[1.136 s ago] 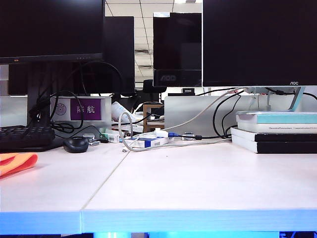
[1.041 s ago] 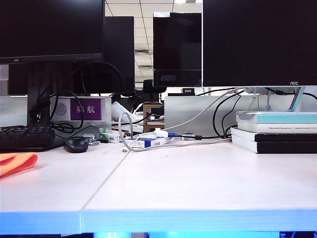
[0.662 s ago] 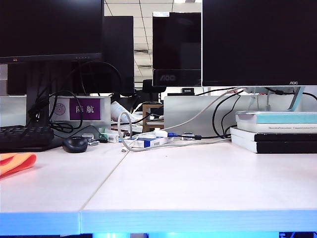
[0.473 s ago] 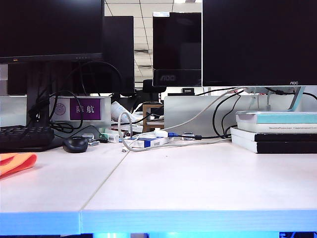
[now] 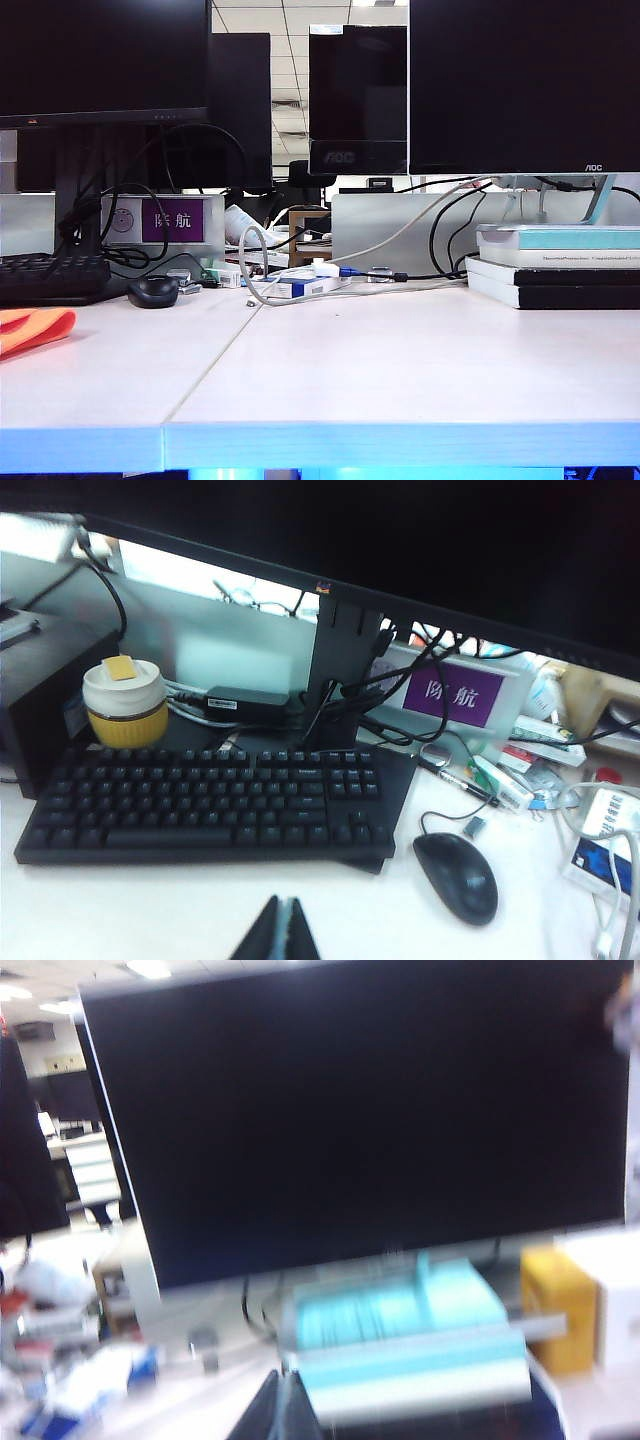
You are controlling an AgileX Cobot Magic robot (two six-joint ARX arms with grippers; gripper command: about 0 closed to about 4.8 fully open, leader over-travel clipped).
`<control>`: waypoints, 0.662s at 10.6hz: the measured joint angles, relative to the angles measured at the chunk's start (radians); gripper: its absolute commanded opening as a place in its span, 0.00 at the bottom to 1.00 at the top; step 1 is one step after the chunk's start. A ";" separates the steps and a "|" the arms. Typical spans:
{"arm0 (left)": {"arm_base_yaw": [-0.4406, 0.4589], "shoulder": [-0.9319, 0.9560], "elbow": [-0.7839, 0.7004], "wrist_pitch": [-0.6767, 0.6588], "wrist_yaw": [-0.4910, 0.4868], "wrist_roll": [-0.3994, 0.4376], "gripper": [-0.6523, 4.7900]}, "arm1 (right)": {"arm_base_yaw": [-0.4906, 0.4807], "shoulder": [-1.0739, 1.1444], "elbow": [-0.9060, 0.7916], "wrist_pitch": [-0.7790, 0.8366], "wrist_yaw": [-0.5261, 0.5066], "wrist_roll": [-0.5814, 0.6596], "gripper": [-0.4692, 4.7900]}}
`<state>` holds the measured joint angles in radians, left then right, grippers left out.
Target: Wipe the table from left to right using the rag.
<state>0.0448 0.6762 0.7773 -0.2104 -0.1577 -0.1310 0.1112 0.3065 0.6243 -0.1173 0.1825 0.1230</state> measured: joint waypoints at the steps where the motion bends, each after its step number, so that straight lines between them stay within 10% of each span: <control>1: 0.000 0.060 0.071 -0.044 0.006 0.000 0.11 | 0.000 0.076 0.090 0.000 -0.019 0.000 0.09; 7: -0.001 0.285 0.298 -0.309 0.261 0.000 0.11 | 0.016 0.482 0.508 -0.036 -0.474 0.000 0.09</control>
<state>0.0441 0.9611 1.0748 -0.5198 0.1032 -0.1310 0.1276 0.7883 1.1324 -0.1535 -0.2913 0.1234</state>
